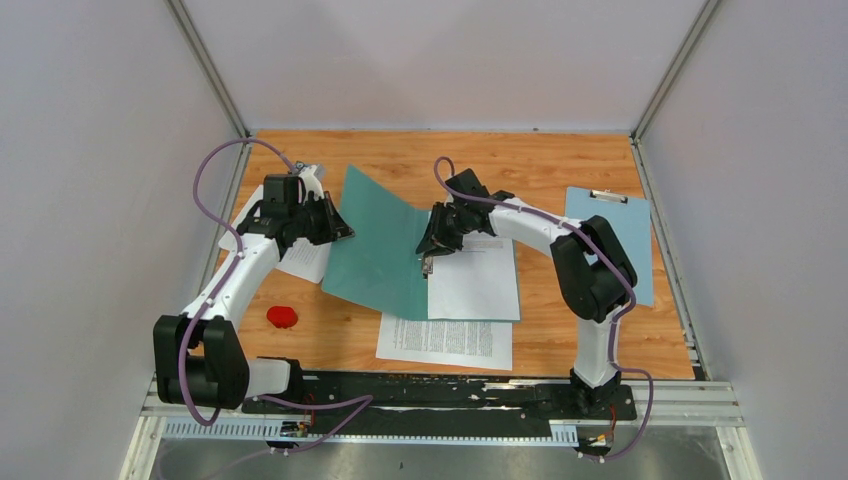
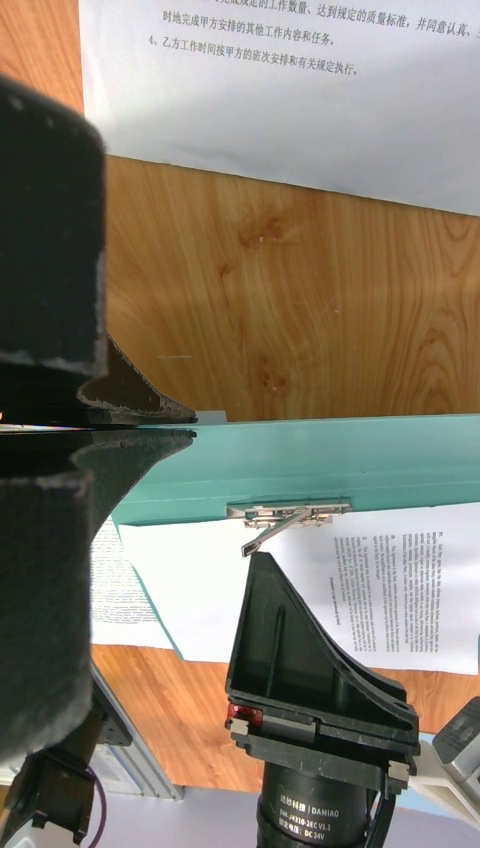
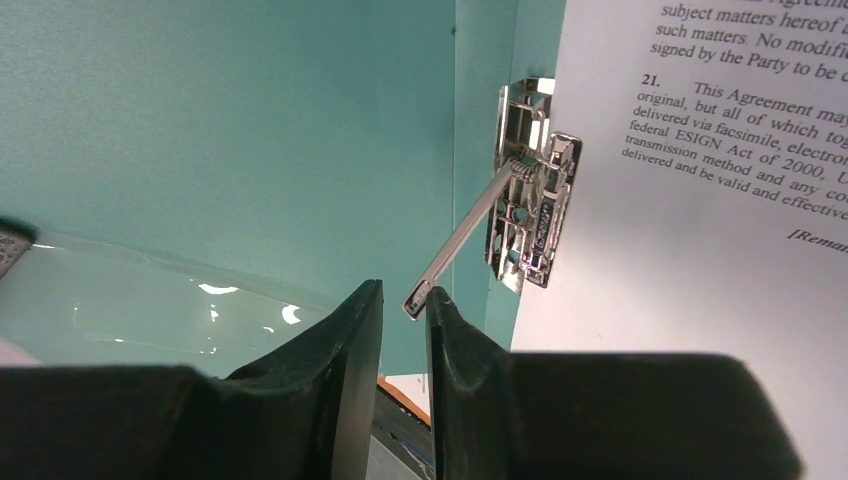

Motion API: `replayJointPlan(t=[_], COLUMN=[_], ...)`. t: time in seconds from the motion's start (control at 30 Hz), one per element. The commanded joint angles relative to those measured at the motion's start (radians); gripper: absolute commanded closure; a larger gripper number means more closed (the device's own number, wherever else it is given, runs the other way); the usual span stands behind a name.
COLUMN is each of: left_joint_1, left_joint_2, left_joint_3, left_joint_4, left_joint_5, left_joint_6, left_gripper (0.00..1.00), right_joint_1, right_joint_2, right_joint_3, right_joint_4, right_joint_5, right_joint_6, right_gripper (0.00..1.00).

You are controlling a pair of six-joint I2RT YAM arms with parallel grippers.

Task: Put the files into the folder

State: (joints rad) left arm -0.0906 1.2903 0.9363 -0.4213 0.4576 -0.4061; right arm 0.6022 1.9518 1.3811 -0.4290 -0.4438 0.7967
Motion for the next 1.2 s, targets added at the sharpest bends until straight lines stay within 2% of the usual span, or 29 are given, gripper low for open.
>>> replayJointPlan(t=[0.0, 0.37, 0.73, 1.17], left_joint_1=[-0.003, -0.003, -0.003, -0.003], left_joint_2=[-0.028, -0.033, -0.035, -0.033], left_joint_3=[0.007, 0.004, 0.004, 0.004], left_joint_4=[0.047, 0.044, 0.041, 0.036], left_joint_5=[-0.012, -0.02, -0.026, -0.031], left_joint_6=[0.005, 0.004, 0.007, 0.009], left_gripper=[1.0, 1.0, 1.0, 1.0], right_joint_1=[0.009, 0.018, 0.02, 0.026], right_joint_2=[-0.019, -0.04, -0.046, -0.034], right_joint_3=[-0.017, -0.067, -0.111, -0.147], right_joint_4=[0.01, 0.049, 0.074, 0.09], right_joint_5=[0.014, 0.018, 0.027, 0.023], right_joint_6=[0.033, 0.063, 0.067, 0.06], right_gripper=[0.77, 0.78, 0.87, 0.88])
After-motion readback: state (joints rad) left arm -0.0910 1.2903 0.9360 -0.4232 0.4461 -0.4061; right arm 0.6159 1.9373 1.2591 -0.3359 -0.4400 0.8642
